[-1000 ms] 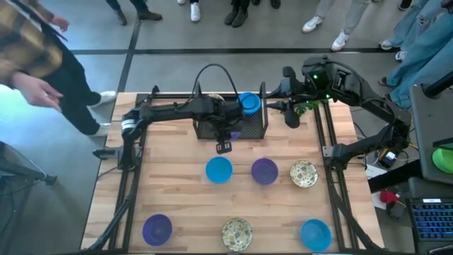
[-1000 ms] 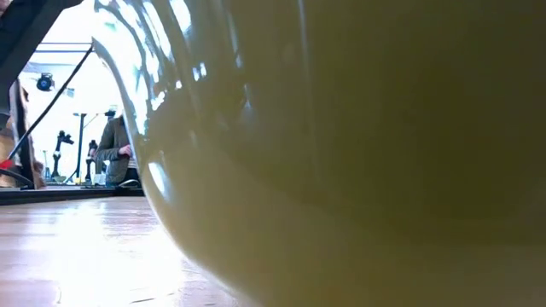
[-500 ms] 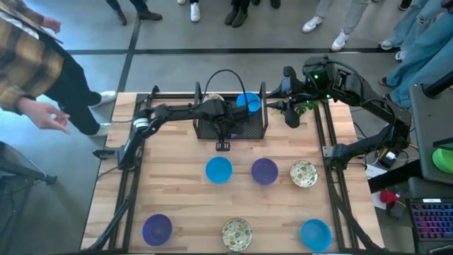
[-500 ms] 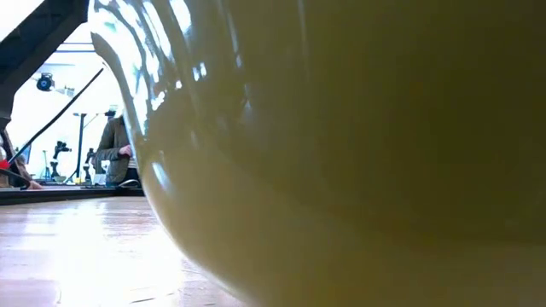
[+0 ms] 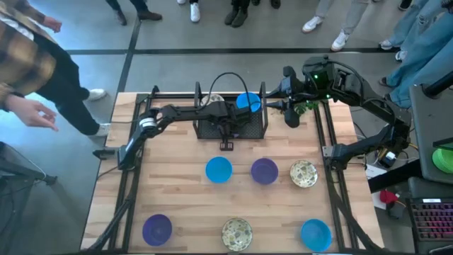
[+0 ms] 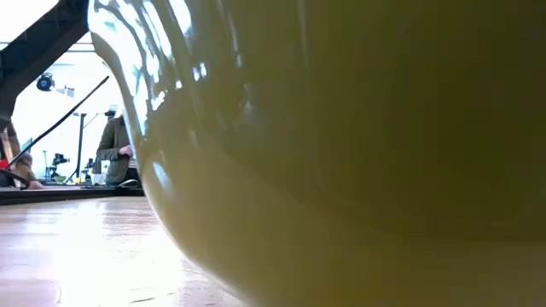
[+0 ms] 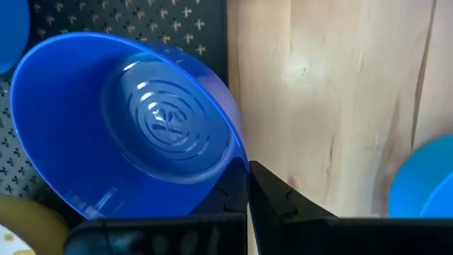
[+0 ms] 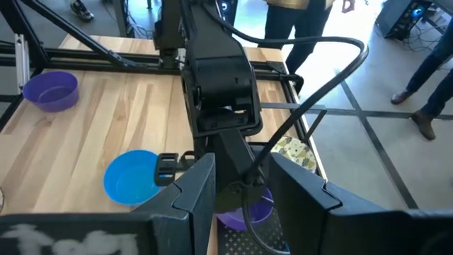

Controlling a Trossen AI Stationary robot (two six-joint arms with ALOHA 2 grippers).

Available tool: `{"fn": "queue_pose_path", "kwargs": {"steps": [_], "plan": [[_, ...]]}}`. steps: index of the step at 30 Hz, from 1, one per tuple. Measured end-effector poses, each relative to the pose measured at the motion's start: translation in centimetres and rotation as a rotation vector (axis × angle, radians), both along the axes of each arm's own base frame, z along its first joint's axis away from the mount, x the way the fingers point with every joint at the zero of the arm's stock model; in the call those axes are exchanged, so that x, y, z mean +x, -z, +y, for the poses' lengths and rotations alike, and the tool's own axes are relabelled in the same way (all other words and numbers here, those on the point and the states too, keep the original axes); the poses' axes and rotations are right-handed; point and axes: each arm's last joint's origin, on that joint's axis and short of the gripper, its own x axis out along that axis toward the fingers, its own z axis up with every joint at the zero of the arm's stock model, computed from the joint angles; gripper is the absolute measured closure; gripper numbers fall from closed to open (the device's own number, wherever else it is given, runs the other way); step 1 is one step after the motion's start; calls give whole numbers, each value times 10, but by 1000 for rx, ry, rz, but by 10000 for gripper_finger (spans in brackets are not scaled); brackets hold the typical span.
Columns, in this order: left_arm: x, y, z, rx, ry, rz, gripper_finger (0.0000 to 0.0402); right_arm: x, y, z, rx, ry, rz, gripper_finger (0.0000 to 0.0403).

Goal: Pick & Place Mini bowls
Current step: Put the top left purple bowl on the shelf

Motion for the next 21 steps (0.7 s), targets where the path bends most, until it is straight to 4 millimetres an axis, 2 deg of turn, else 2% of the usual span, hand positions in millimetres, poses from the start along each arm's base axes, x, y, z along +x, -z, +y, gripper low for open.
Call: {"fn": "queue_pose_path", "kwargs": {"steps": [21], "plan": [[3,8,5,5,-66,-3,401,0,0,0,-3,-1,-2,275]]}}
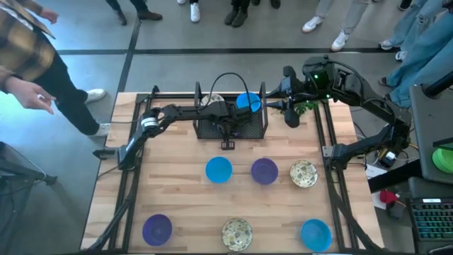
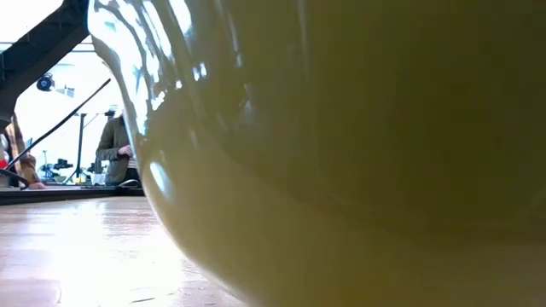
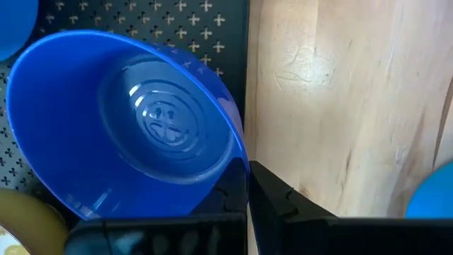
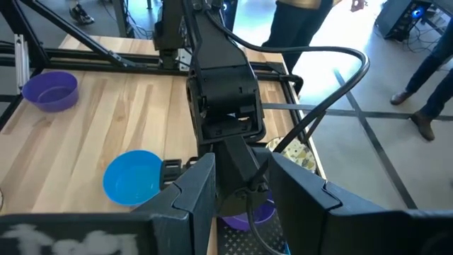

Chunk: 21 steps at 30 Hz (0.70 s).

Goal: Pick & Place Mini bowls
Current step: Put the top left purple bowl on the shelf

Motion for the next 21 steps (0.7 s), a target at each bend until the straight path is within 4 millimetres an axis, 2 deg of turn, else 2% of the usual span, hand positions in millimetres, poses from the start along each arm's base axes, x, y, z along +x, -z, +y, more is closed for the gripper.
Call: {"fn": "queue_pose_path", "kwargs": {"steps": [14,21], "plan": [[0,0,0,4,-6,1,376,0,0,0,0,-1,0,275],[0,0,0,8,-9,-1,347,0,0,0,-1,0,0,275]]}}
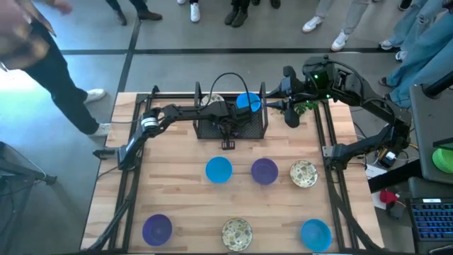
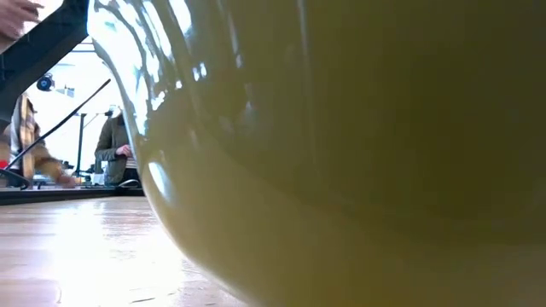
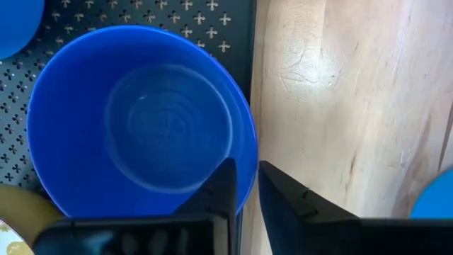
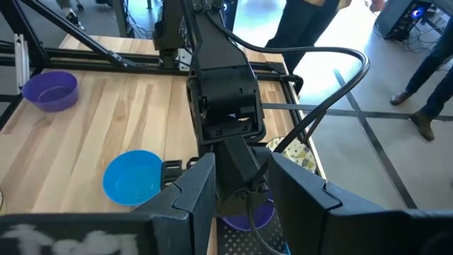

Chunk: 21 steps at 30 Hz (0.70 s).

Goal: Pick & Place Mini bowls
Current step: Put the top left purple bowl on the shelf, then stack the top white bowl on top of the white bowl on the shelf

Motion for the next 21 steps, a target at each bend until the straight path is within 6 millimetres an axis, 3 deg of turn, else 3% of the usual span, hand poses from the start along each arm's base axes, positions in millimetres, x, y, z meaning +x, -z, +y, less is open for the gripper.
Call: {"fn": "queue_pose_path", "kwargs": {"steps": [9,15,21], "plan": [[-1,-7,0,-10,-52,-16,324,0,0,0,2,1,1,275],[-6,-44,0,-11,-130,-104,323,0,1,0,5,1,8,275],[-26,-88,-6,-14,-193,-195,323,-9,3,3,56,19,57,275]]}}
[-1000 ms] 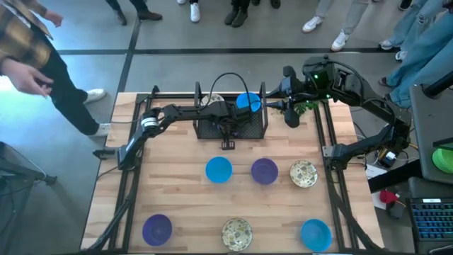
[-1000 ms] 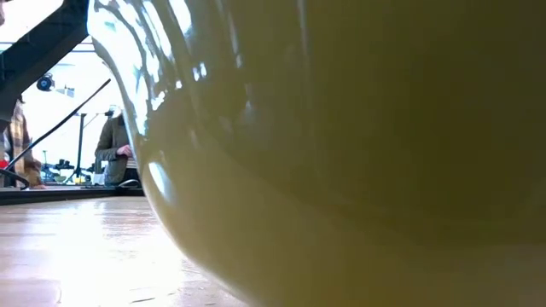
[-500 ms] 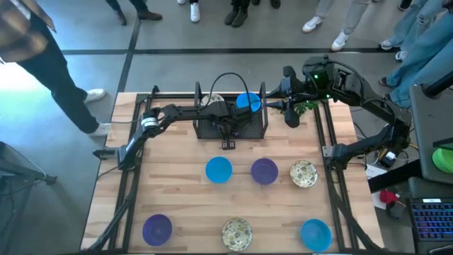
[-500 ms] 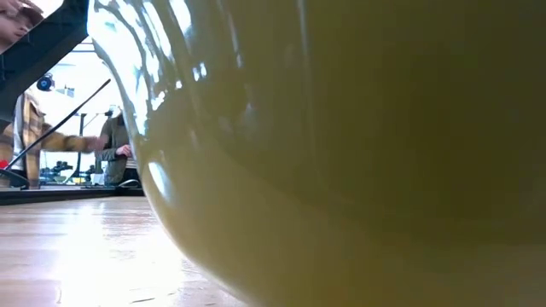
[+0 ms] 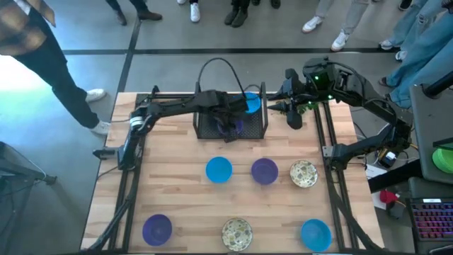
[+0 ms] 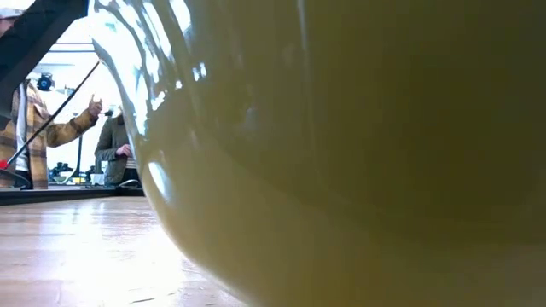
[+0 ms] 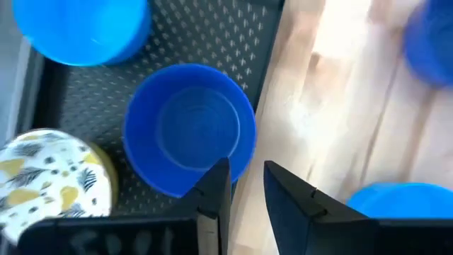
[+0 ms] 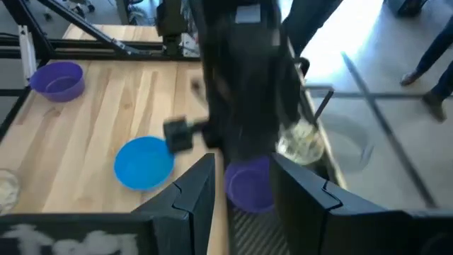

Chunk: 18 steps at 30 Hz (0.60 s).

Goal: Pick & Place Mini bowls
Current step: Stack the top white bowl on top of the white bowl on the shelf

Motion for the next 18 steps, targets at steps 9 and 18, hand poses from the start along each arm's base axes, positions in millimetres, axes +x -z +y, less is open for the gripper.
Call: {"fn": "queue_pose_path", "kwargs": {"steps": [9,18], "plan": [[-43,-72,-18,65,-77,-195,323,-29,17,11,298,162,264,275],[-86,-125,-38,257,-135,-333,323,-41,48,16,505,334,539,275]]}}
